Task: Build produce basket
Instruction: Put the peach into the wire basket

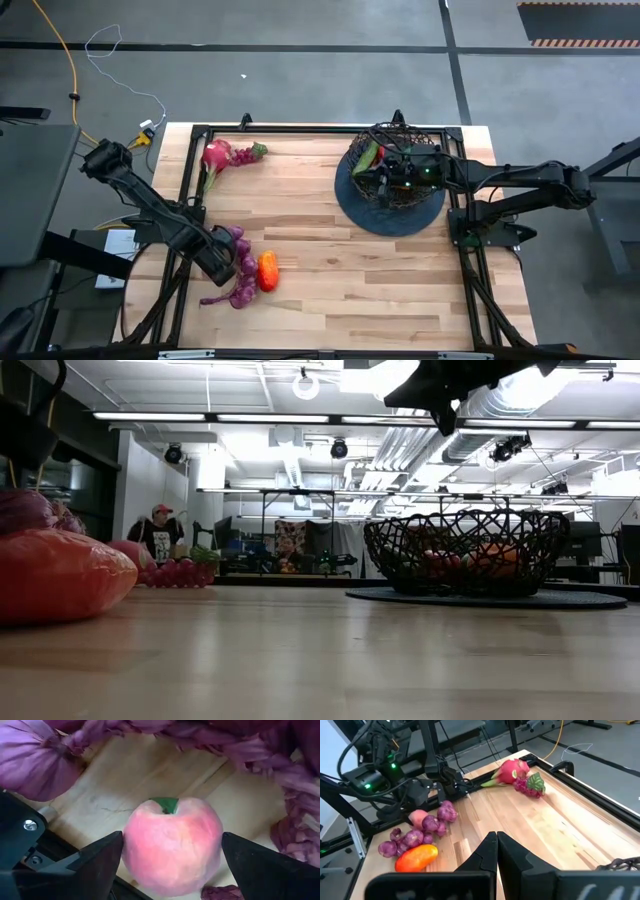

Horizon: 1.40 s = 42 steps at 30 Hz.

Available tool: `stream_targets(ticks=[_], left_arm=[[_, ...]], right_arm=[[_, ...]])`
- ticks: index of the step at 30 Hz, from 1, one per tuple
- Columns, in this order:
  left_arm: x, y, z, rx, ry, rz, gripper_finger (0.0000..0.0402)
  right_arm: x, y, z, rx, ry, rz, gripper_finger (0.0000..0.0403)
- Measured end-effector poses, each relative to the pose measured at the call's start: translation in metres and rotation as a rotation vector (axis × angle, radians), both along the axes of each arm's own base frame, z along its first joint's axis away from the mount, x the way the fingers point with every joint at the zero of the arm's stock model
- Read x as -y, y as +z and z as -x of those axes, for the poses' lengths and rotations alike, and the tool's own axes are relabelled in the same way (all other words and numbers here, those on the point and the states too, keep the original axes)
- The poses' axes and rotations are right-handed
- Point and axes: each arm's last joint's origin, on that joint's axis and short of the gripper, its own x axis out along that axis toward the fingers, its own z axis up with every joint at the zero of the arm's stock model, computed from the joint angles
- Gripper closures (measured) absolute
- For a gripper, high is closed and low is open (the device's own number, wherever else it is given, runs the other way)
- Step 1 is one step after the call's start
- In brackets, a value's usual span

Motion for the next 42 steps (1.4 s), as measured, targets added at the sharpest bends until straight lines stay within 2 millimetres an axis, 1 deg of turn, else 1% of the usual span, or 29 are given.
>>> stream_targets(ticks=[3,8,12,14,17,20,22,24,27,29,31,34,37,40,42], left_arm=[[0.001,-0.002,-0.001,-0.018,-0.028,0.009,0.0089],[0.002,-0.002,-0.002,-0.015,-0.043,0.016,0.0142],[0.0,0.006,0.002,0.009,-0.068,0.051,0.0178],[-0.001,0.019,0.004,0.044,-0.089,0.073,0.0184],[-0.006,0.047,0.01,0.137,-0.119,0.091,0.0184],[-0.013,0.084,0.015,0.326,-0.149,0.099,0.0184],[-0.021,0.111,0.02,0.479,-0.144,0.075,0.0184],[-0.031,0.136,0.025,0.633,-0.119,0.016,0.0184],[-0.047,0.168,0.031,0.829,-0.077,-0.16,0.0184],[-0.057,0.182,0.031,0.905,-0.079,-0.315,0.0184],[-0.063,0.194,0.027,0.975,-0.103,-0.47,0.0184],[-0.072,0.207,0.017,1.038,-0.158,-0.681,0.0183],[-0.082,0.216,0.01,1.048,-0.183,-0.823,0.0183],[-0.092,0.218,0.001,1.044,-0.189,-0.896,0.0183],[-0.099,0.213,-0.007,1.079,-0.196,-0.91,0.0183]], right_arm=[[0.0,-0.001,0.0,-0.008,-0.001,0.0,0.0403],[0.001,-0.002,0.001,-0.023,-0.023,0.004,0.0403],[0.001,-0.002,0.001,-0.023,-0.038,0.009,0.0403],[0.001,-0.002,0.001,-0.024,-0.038,0.01,0.0403],[0.001,-0.002,0.001,-0.023,-0.038,0.013,0.0403],[0.003,-0.002,0.001,-0.022,-0.044,0.012,0.0403],[0.004,-0.001,0.001,-0.016,-0.051,0.01,0.0403],[0.005,-0.001,0.001,-0.006,-0.056,0.012,0.0403],[0.006,0.001,0.001,0.013,-0.058,0.014,0.0403],[0.006,0.003,0.0,0.029,-0.057,0.021,0.0403],[0.006,0.004,0.0,0.045,-0.056,0.025,0.0403],[0.006,0.007,-0.001,0.069,-0.057,0.029,0.0403],[0.006,0.008,-0.001,0.083,-0.057,0.026,0.0403],[0.006,0.009,-0.001,0.091,-0.052,0.023,0.0403],[0.006,0.008,-0.001,0.089,-0.051,0.022,0.0403]])
